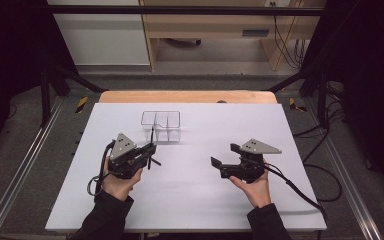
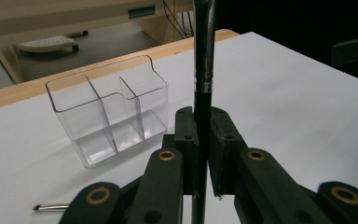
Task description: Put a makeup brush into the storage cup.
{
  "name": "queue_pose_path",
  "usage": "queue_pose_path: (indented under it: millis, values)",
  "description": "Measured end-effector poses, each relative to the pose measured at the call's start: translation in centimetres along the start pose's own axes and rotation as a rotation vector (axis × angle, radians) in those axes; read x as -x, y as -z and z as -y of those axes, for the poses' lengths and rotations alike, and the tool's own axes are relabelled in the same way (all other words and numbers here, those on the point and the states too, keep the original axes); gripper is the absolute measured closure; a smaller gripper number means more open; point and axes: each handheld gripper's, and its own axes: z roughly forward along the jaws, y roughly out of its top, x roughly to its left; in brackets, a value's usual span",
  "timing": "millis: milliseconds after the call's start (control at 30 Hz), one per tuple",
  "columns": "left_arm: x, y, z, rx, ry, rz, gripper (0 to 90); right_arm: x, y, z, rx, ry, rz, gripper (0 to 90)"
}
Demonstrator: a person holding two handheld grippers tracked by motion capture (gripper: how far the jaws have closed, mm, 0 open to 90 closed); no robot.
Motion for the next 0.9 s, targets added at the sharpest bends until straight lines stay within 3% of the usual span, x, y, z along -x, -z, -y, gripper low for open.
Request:
queue_pose_path:
  millis: [633,900]
  values:
    - [-0.8,-1.0,-2.0,0.011,-0.012,-0.005,82.6,1.9,1.0,1.3,-0.037,-0.007,0.072,9.4]
    - [-1.2,-1.5,-3.7,0.020,-0.039,-0.015,82.5,1.9,1.1,1.3,-0.048,0.029,0.098,7.5]
